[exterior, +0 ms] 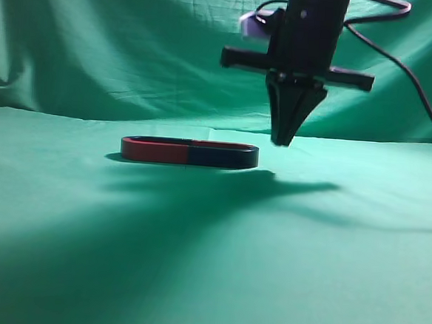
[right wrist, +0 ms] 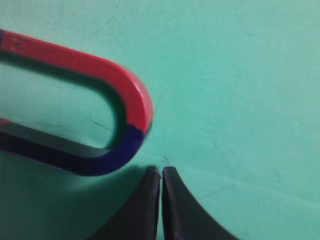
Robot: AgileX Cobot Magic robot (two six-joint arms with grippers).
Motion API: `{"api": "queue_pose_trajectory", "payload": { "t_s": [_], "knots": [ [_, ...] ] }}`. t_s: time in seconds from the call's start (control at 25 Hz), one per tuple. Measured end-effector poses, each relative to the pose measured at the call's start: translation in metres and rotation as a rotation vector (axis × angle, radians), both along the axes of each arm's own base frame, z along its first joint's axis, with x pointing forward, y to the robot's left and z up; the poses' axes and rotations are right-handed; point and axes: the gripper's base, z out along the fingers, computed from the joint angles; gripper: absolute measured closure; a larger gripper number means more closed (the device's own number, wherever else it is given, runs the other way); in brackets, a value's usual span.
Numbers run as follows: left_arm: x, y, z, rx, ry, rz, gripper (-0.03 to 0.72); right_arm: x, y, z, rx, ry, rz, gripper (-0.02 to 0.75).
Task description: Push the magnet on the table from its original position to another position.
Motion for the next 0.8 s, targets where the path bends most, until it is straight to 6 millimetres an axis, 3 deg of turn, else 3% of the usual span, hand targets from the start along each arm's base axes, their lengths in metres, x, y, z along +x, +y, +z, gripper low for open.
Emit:
{"api": "queue_pose_trajectory", "payload": {
  "t_s": [0.2, 0.48, 0.6, 0.8],
  "knots": [
    [0.000, 0.000, 0.000, 0.000, 0.000, 0.000, 0.316, -0.005, -0.010, 0.046, -0.067, -0.014, -0.035, 0.738],
    [0.000, 0.000, 0.000, 0.000, 0.000, 0.000, 0.316, -0.034, -0.035, 0.124, -0.103, -0.137, -0.082, 0.738],
    [0.000, 0.000, 0.000, 0.000, 0.000, 0.000, 0.316, -0.058, -0.048, 0.163, -0.070, -0.226, -0.100, 0.738],
    [0.000, 0.000, 0.000, 0.000, 0.000, 0.000, 0.316, -0.119, -0.080, 0.203, -0.021, -0.308, -0.128, 0.738]
  ]
}}
